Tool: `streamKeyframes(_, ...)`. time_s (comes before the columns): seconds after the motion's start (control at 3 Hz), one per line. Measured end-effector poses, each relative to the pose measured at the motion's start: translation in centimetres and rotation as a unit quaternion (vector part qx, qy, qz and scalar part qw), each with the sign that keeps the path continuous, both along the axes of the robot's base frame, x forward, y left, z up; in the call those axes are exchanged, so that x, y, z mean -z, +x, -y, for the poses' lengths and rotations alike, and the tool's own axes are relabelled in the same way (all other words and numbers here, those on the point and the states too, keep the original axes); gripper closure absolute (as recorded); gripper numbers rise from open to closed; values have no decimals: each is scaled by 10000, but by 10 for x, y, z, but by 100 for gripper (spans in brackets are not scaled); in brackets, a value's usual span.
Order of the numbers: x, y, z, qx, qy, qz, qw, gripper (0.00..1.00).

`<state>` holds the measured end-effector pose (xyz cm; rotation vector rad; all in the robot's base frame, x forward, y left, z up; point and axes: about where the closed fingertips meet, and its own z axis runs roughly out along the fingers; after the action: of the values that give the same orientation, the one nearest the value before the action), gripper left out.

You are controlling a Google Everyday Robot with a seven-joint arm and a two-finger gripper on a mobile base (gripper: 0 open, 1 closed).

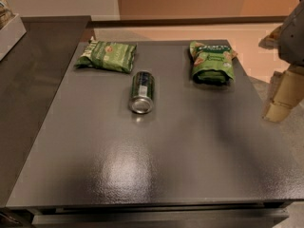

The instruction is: Place green can upright

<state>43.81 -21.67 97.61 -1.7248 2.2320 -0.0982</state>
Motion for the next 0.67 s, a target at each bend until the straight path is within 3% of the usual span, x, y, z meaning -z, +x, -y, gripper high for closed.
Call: streamKeyframes(0.67, -6, 5, -9, 135, 63, -102, 9998, 0)
